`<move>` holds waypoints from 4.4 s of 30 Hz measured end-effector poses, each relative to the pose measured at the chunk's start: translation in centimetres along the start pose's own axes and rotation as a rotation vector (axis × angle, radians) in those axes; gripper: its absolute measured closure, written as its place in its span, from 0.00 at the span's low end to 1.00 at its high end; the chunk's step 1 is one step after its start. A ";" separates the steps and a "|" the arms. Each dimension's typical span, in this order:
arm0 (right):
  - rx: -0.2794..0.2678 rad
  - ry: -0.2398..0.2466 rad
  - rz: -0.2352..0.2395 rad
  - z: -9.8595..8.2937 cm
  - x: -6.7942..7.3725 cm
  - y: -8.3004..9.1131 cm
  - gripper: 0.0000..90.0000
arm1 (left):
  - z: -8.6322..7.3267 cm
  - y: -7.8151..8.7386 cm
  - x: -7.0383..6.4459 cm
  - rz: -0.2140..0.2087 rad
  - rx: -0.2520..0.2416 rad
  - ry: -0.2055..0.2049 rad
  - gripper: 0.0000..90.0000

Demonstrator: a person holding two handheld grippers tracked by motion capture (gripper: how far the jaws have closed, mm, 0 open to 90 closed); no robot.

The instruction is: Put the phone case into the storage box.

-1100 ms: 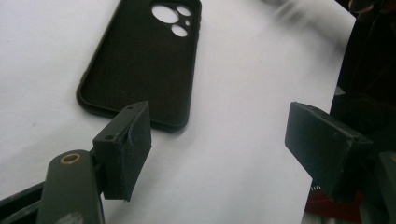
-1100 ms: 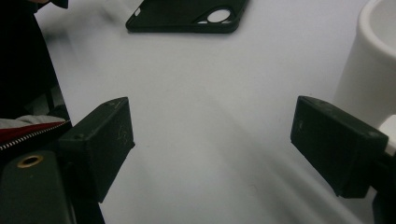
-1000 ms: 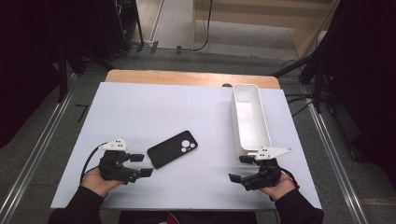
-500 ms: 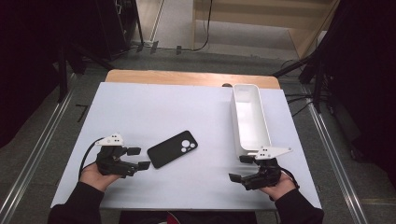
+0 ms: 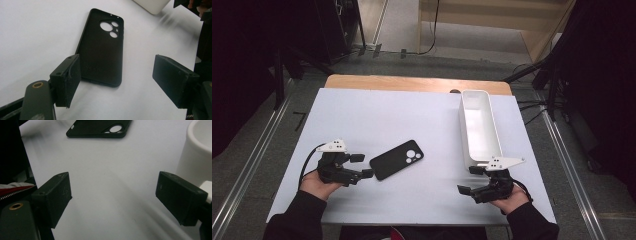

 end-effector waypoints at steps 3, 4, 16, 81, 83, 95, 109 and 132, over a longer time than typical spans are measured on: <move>0.000 -0.002 0.001 0.0 0.0 0.0 0.13 | 0.4 -0.3 0.0 0.000 -0.001 0.004 0.25; -0.001 -0.002 0.000 0.0 0.0 0.0 0.13 | 0.5 -0.4 0.1 0.000 0.003 0.000 0.25; -0.001 -0.006 0.004 0.0 -0.1 0.1 0.13 | 1.8 -1.2 0.2 -0.006 0.007 -0.022 0.25; 0.005 -0.005 0.010 -0.2 -0.1 0.2 0.13 | 5.8 -6.8 0.0 0.011 0.013 -0.118 0.00; 0.005 -0.005 0.010 -0.2 -0.1 0.2 0.13 | 5.7 -6.9 0.0 0.017 0.015 -0.125 0.00; 0.007 0.005 0.009 -0.2 -0.1 0.1 0.13 | 4.5 -7.8 0.4 0.014 0.038 -0.111 0.00; 0.011 0.007 0.009 -0.2 0.0 0.1 0.13 | 3.0 -9.3 0.4 0.041 0.065 -0.150 0.00; 0.015 0.008 0.013 -0.3 0.0 0.0 0.13 | 1.0 -11.1 0.3 0.107 0.139 -0.231 0.00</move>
Point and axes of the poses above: each handheld gripper's, and its own axes: y roughly backward along the jaws, z roughly out of its top, x roughly to its left, the point moved 7 cm from there along -y, roughly forward along the jaws, and after that the axes turned 2 degrees about y, right-handed, at the moved point
